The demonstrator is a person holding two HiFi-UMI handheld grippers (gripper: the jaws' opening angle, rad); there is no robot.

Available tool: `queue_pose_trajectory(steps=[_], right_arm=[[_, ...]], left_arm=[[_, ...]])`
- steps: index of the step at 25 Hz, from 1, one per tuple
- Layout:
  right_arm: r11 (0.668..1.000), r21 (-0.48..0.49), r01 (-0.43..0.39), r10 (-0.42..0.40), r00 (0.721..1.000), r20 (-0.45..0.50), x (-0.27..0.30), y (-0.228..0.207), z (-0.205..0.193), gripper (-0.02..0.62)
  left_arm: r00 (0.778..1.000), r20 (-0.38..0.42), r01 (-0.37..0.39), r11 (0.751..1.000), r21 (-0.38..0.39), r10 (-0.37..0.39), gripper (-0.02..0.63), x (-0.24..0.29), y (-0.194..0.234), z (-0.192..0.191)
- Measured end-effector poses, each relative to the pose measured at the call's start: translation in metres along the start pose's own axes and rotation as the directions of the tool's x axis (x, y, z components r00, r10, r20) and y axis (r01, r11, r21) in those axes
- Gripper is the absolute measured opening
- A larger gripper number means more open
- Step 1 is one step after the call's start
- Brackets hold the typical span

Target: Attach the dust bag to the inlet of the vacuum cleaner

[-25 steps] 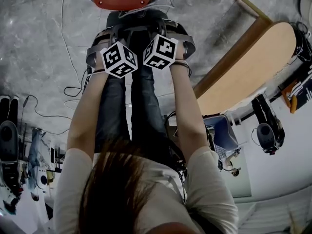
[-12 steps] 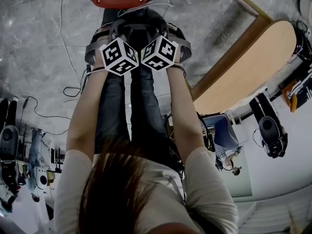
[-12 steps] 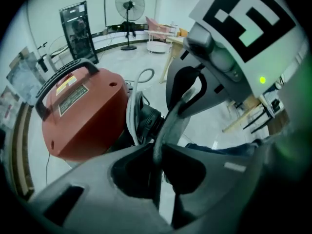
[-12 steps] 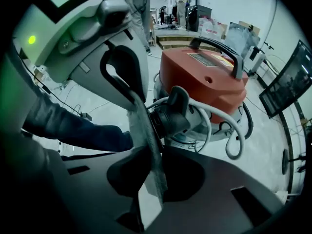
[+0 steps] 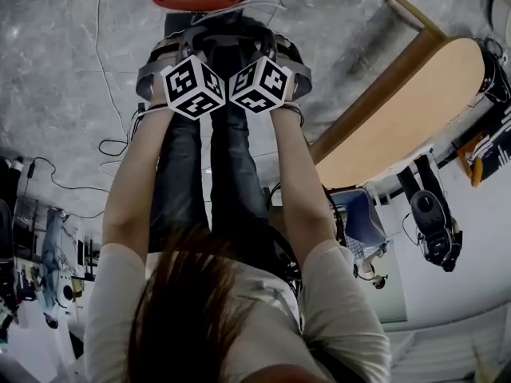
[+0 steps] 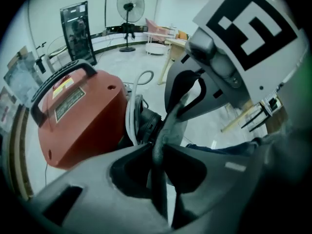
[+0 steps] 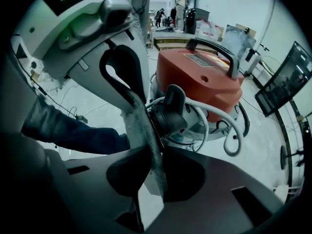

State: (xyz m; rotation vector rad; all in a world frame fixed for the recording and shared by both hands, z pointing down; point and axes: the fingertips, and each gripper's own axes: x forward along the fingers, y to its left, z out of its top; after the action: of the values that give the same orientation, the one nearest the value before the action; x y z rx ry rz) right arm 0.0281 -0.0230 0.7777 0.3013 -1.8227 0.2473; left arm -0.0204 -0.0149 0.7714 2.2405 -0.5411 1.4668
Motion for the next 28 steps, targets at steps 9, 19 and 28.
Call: queue_pose_trajectory(steps=[9, 19, 28], right_arm=[[0.999, 0.045, 0.011, -0.011, 1.000, 0.004, 0.001, -0.006, -0.002, 0.069], [0.999, 0.030, 0.014, -0.015, 1.000, 0.025, 0.001, -0.013, 0.002, 0.071], [0.999, 0.046, 0.007, -0.008, 1.000, 0.027, 0.004, -0.017, 0.003, 0.066]], left_arm=[[0.999, 0.034, -0.028, 0.998, -0.049, 0.030, 0.075, 0.003, 0.002, 0.006], [0.999, 0.036, -0.005, 0.999, -0.036, 0.006, 0.074, 0.005, 0.007, 0.012], [0.999, 0.031, 0.016, 1.000, -0.006, -0.015, 0.072, 0.007, 0.010, 0.013]])
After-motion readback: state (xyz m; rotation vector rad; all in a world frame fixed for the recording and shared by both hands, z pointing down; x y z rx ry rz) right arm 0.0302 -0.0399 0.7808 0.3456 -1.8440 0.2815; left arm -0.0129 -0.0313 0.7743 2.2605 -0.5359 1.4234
